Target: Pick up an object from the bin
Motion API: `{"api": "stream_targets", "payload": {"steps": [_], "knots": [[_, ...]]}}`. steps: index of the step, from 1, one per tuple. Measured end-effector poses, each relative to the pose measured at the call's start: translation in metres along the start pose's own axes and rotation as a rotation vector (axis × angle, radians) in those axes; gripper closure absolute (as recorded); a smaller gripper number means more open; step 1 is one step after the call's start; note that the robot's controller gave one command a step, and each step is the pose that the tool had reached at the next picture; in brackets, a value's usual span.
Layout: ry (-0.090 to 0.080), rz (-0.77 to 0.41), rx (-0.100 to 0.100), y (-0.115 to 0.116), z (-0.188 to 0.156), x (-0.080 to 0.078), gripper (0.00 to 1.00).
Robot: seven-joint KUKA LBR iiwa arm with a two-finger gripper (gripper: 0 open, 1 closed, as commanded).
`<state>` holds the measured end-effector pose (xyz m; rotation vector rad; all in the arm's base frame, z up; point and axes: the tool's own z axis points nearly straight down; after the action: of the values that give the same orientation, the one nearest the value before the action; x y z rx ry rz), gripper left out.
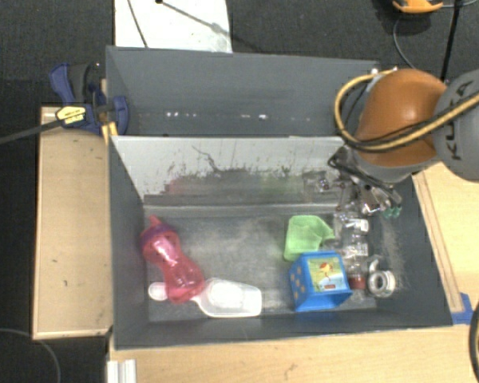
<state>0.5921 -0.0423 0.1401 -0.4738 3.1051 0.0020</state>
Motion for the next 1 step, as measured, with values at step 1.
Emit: {"api": "stream_targets", "payload": {"steps": [1], "knots": [[-0.009,-0.202,0.006,0.0074,0.0437,-0.0043,0.0]]}}
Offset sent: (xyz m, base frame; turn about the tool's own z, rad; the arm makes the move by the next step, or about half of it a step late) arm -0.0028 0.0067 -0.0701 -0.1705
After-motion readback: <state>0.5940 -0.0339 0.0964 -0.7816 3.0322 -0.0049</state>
